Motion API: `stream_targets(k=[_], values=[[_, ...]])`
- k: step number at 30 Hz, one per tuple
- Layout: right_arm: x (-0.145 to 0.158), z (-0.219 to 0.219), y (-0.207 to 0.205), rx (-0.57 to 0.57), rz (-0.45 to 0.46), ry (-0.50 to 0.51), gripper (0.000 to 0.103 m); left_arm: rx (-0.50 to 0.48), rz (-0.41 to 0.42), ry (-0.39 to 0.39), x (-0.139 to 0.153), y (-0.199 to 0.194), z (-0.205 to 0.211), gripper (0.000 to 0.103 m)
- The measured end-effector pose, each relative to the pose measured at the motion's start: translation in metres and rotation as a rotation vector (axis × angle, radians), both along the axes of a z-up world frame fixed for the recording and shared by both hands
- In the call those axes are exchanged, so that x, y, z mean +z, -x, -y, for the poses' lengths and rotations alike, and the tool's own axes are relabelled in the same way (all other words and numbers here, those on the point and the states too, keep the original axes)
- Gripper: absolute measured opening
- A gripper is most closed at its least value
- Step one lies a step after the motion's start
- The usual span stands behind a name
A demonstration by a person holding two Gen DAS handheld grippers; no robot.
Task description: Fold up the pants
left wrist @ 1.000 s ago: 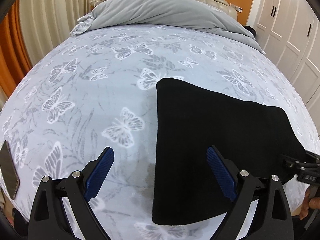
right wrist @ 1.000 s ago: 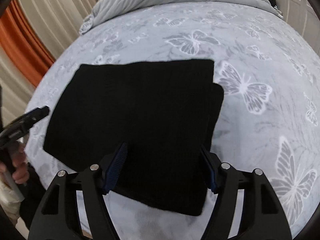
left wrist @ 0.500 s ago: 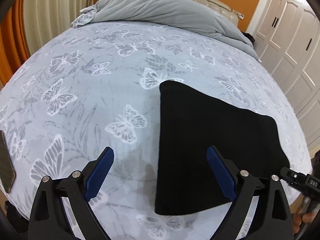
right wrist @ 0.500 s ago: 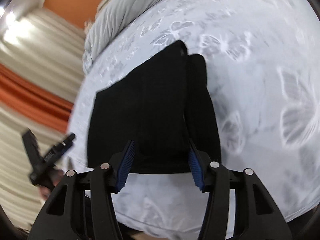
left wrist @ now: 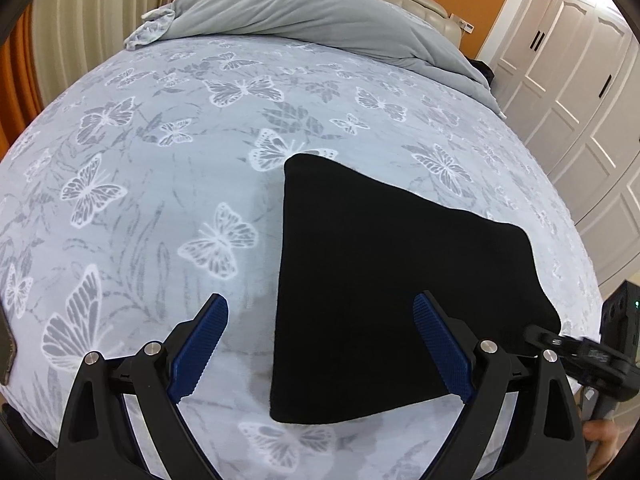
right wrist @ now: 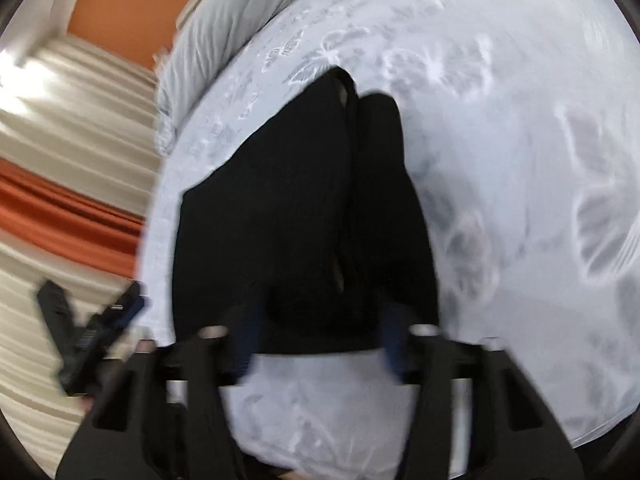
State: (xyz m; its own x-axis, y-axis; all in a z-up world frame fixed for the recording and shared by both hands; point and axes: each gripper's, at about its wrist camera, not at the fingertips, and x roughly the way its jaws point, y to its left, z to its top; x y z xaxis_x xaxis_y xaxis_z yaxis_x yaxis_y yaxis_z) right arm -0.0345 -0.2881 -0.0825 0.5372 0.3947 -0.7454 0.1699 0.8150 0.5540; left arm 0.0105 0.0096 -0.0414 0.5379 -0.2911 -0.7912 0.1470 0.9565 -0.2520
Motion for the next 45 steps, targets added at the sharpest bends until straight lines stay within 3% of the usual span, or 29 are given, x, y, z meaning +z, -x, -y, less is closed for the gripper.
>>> stream_targets(k=[3,10,13,17,20,25,29,33,36,39,40,42,45], values=[[0.032,-0.037,-0.014,0.077,0.06,0.076,0.019,0.03,0.028,-0.001,0.007,-0.002,-0.008,0.092],[0.085,-0.143,-0.059,0.308,0.158,0.043,0.018,0.163,0.041,0.074,0.024,-0.011,-0.058,0.092],[0.105,-0.201,-0.071,0.414,0.208,-0.001,0.018,0.262,0.058,0.05,0.034,-0.014,-0.09,0.092],[0.104,-0.269,-0.084,0.521,0.215,-0.051,0.018,0.46,0.081,-0.025,0.043,-0.012,-0.143,0.092],[0.09,-0.304,-0.091,0.564,0.195,-0.09,0.018,0.602,0.089,-0.032,0.044,-0.006,-0.182,0.092],[0.081,-0.329,-0.097,0.588,0.176,-0.129,0.017,0.633,0.068,0.028,0.039,-0.003,-0.208,0.092],[0.12,-0.288,-0.088,0.546,0.271,-0.114,0.016,0.603,0.074,0.062,0.04,-0.002,-0.204,0.092],[0.144,-0.166,-0.042,0.365,0.364,-0.08,0.016,0.504,0.105,0.116,0.047,-0.002,-0.184,0.092],[0.102,-0.065,-0.007,0.167,0.297,-0.006,0.021,0.43,0.106,0.098,0.046,-0.005,-0.154,0.092],[0.03,0.005,0.016,-0.03,0.086,0.166,0.06,0.33,0.045,0.095,0.033,-0.015,-0.117,0.092],[0.006,0.031,0.029,-0.108,-0.008,0.193,0.06,0.291,0.016,0.099,0.028,-0.018,-0.105,0.092],[-0.003,0.059,0.049,-0.156,0.019,0.053,0.06,0.224,-0.034,0.1,0.017,-0.024,-0.08,0.092],[0.025,0.054,0.044,-0.094,0.102,0.084,0.061,0.163,-0.057,0.074,0.003,-0.026,-0.042,0.092]])
